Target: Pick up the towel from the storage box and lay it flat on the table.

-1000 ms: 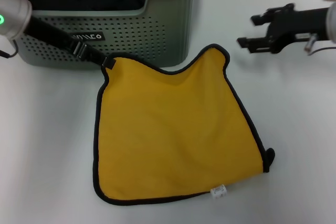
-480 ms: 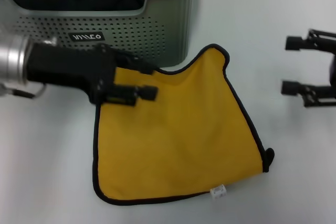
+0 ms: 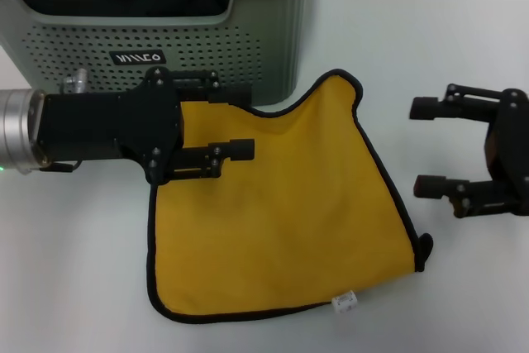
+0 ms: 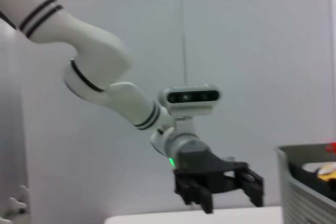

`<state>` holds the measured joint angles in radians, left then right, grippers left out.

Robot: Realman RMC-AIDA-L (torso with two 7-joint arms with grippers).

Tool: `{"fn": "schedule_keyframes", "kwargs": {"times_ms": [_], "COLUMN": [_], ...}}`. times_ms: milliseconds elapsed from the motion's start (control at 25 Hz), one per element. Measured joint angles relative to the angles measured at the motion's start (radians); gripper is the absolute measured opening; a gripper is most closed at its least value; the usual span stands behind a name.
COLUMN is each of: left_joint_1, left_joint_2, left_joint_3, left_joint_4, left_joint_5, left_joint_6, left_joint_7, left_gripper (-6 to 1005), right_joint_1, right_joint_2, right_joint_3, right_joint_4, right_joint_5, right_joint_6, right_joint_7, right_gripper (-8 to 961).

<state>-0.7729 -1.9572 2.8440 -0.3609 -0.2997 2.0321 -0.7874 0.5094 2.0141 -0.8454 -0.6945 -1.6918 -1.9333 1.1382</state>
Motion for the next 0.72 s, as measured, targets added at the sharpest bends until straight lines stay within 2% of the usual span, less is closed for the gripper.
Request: {"fn": "schedule_keyframes", "kwargs": {"times_ms": [400,600,720], "left_joint_1": [0.003,0.010,0.012], "left_joint_2": [0.004,0.042,0.057], "left_joint_3": [0.001,0.001,0.000], "left_joint_4": [0.010,0.073,0.082], "left_joint_5": [0.026,0.049,0.037], "left_joint_6": [0.003,0.004,0.004], "left_joint_7": [-0.010,-0.017,-0.015], "left_gripper": [650,672,685], "right_joint_1": [0.027,0.062,0.075], "right_joint_2": [0.001,0.003,0.003], "right_joint_3": [-0.038,-0.044,-0.050], "right_joint_4": [0.029,0.069,0.088], "right_joint_5": [-0.001,-0.003,-0.010], "right_joint_6": [0.030,0.068,0.087], "right_joint_7": [-0.020,-0.019,-0.020], "right_gripper": [807,827,843]}}
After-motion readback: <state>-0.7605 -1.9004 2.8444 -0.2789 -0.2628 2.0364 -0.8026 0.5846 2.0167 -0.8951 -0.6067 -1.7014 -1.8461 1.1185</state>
